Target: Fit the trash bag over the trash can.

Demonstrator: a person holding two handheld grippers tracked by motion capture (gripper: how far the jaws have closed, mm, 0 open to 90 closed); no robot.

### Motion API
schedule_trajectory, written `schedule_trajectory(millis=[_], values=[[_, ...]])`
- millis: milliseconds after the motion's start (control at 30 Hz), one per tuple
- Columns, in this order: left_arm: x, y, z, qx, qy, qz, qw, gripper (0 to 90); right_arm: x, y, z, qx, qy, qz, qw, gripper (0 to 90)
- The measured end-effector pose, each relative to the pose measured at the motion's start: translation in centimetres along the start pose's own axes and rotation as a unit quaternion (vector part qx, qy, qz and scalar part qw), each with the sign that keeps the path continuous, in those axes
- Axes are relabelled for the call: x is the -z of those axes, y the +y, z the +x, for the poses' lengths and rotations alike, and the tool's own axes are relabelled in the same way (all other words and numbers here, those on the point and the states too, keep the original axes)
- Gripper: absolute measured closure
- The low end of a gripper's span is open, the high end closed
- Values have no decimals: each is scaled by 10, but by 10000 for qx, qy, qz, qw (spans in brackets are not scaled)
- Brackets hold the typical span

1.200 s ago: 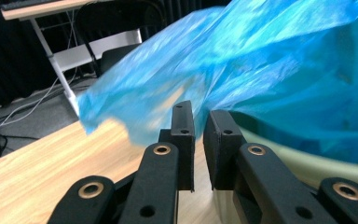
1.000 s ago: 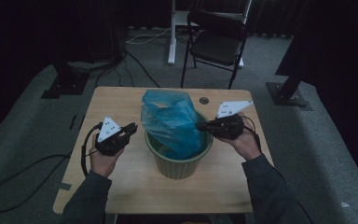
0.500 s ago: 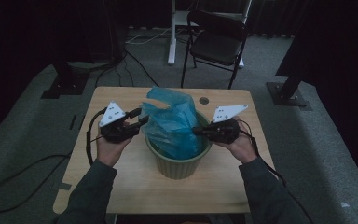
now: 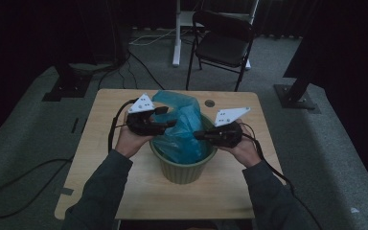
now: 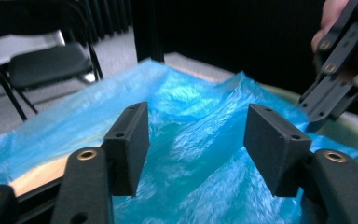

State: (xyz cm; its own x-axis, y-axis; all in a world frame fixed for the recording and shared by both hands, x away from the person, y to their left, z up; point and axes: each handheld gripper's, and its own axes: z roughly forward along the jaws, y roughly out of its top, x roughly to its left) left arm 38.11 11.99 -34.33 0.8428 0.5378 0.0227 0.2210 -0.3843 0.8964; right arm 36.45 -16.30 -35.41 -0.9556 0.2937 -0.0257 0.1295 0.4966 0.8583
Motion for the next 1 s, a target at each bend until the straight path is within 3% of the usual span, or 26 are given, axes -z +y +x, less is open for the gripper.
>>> schedule_trajectory(millis=[133, 233, 400, 533, 667, 833, 933, 1000], values=[[-5, -2, -9, -177, 14, 340, 9993, 776, 0, 0, 1, 54, -8, 75, 10000, 899], [-5, -5, -16, -260, -44, 405, 9988, 879, 4, -1, 0, 69, 28, 77, 9999, 792], [-4, -7, -24, -406, -95, 437, 9982, 890, 15, 3, -5, -56, 7, -172, 9998, 682], [-4, -8, -28, -430, -85, 429, 9981, 891, 16, 14, -12, -288, -133, -304, 9990, 606], [-6, -8, -31, -480, -61, 432, 9979, 891, 11, 28, -18, -530, -189, -487, 9972, 574], [-7, -9, -35, -517, -49, 444, 9977, 892, -6, 40, -19, -659, -180, -393, 9969, 524], [-5, -9, -36, -542, -38, 430, 9976, 892, -19, 42, -22, -813, -110, -153, 9965, 560], [-3, -9, -37, -552, -9, 409, 9976, 892, -23, 41, -22, -846, -159, 60, 9963, 698]])
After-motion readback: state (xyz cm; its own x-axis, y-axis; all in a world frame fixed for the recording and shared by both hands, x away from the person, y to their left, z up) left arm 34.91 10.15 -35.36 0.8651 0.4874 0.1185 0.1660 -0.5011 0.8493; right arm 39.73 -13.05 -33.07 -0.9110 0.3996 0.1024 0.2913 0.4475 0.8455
